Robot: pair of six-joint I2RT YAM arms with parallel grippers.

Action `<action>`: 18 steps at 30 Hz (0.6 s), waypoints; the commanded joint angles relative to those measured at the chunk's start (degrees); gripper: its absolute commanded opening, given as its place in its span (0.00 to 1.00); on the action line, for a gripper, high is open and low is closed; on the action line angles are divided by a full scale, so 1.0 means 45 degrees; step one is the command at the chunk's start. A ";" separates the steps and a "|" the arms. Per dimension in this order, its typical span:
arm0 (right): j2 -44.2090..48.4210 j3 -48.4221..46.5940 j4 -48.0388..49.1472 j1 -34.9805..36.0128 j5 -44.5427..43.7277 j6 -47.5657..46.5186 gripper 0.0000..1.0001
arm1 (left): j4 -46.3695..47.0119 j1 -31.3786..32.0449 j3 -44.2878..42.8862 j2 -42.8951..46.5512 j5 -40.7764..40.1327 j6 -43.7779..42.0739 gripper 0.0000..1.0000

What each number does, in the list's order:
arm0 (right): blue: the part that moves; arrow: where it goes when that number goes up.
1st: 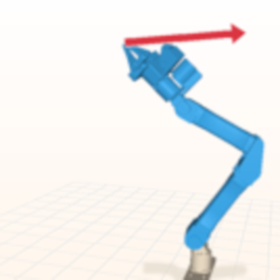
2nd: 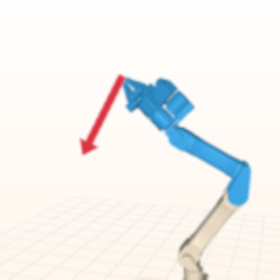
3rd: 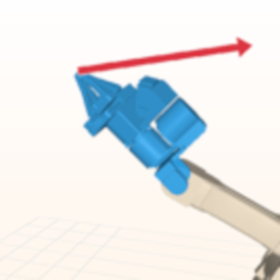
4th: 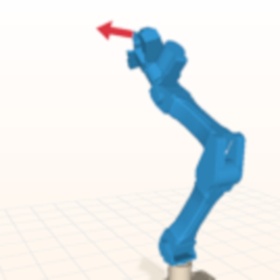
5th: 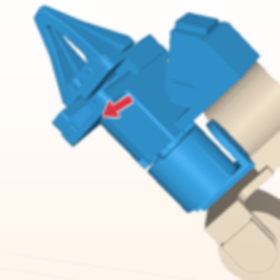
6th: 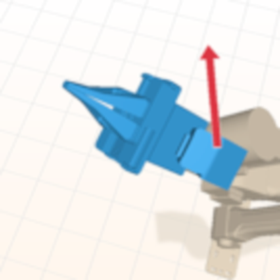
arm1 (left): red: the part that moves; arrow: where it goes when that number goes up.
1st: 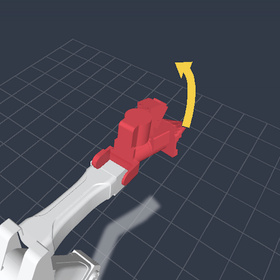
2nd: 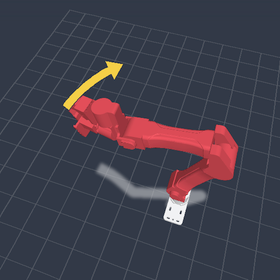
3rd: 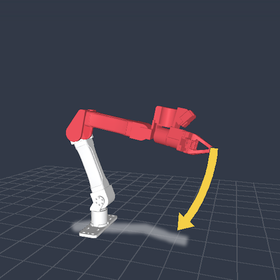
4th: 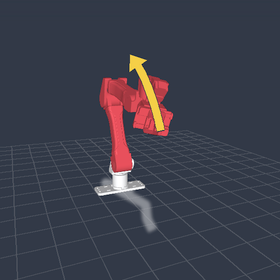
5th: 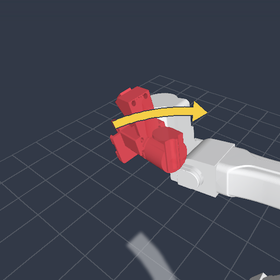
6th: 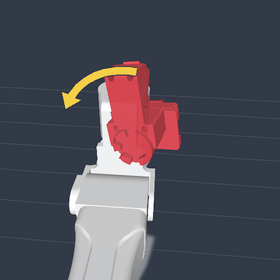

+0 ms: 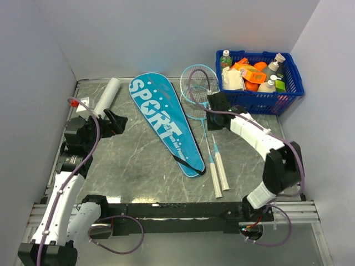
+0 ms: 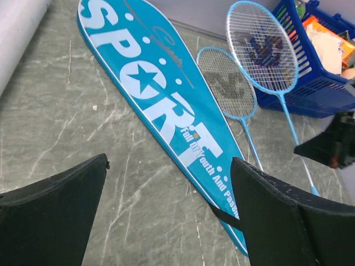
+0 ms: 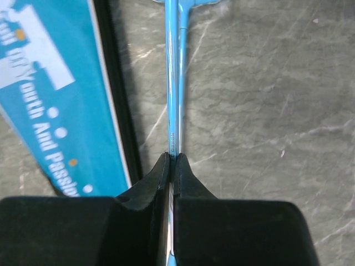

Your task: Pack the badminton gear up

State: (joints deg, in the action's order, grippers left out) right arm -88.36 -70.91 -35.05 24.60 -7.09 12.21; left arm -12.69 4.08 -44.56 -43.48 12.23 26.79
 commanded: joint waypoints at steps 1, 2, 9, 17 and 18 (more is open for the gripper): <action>-0.1203 -0.0745 0.0424 -0.0622 0.0130 -0.0408 0.00 | 0.0476 -0.0046 -0.0294 -0.0647 0.0447 0.0297 0.96; -0.1379 -0.0764 0.0502 -0.0836 0.0247 -0.0447 0.00 | 0.0398 -0.0066 -0.0371 -0.0746 0.0485 0.0317 0.97; -0.3097 -0.1389 0.0894 -0.1403 0.0754 -0.0564 0.00 | 0.1020 -0.0046 0.0173 -0.1352 0.0603 0.1195 0.96; -0.2498 -0.1683 0.0718 -0.1385 0.0229 -0.0427 0.54 | 0.1999 -0.0008 0.0781 -0.2620 0.0604 0.2250 0.97; -0.2281 -0.1644 0.0679 -0.1327 0.0151 -0.0408 0.59 | 0.1980 0.0031 0.0780 -0.2931 0.0525 0.2309 0.96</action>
State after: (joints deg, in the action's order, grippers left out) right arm -103.81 -75.96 -32.69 18.48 -3.84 9.96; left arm -7.55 4.10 -41.34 -53.74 14.09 34.00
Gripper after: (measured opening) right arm 0.520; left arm 0.966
